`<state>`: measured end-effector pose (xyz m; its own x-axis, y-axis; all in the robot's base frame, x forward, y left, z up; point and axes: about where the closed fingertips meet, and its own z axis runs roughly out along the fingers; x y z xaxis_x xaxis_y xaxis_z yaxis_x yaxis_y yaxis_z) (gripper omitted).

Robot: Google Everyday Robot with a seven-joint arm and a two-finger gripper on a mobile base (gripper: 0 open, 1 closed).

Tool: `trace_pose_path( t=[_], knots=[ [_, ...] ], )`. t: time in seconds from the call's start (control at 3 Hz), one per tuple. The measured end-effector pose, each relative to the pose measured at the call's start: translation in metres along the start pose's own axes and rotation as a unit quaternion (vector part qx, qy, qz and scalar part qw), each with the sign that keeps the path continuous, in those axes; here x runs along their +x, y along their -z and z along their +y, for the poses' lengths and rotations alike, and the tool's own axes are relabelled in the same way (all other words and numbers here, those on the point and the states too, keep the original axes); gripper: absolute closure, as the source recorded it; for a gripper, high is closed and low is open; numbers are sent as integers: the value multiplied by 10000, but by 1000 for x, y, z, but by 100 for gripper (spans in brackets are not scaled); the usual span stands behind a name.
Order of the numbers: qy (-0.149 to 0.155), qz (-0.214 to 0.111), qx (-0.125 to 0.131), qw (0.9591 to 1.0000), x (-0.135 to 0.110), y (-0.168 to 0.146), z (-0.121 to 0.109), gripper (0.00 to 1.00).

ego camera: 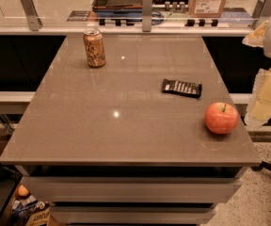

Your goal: Knock orange can over

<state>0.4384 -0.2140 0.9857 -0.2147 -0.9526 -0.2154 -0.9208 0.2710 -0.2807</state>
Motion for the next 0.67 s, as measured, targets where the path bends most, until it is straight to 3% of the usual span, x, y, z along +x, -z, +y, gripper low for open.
trace_pose_path(
  t=[0.67],
  knots=[
    [-68,-91,144,9998,0,2,-3,0]
  ],
)
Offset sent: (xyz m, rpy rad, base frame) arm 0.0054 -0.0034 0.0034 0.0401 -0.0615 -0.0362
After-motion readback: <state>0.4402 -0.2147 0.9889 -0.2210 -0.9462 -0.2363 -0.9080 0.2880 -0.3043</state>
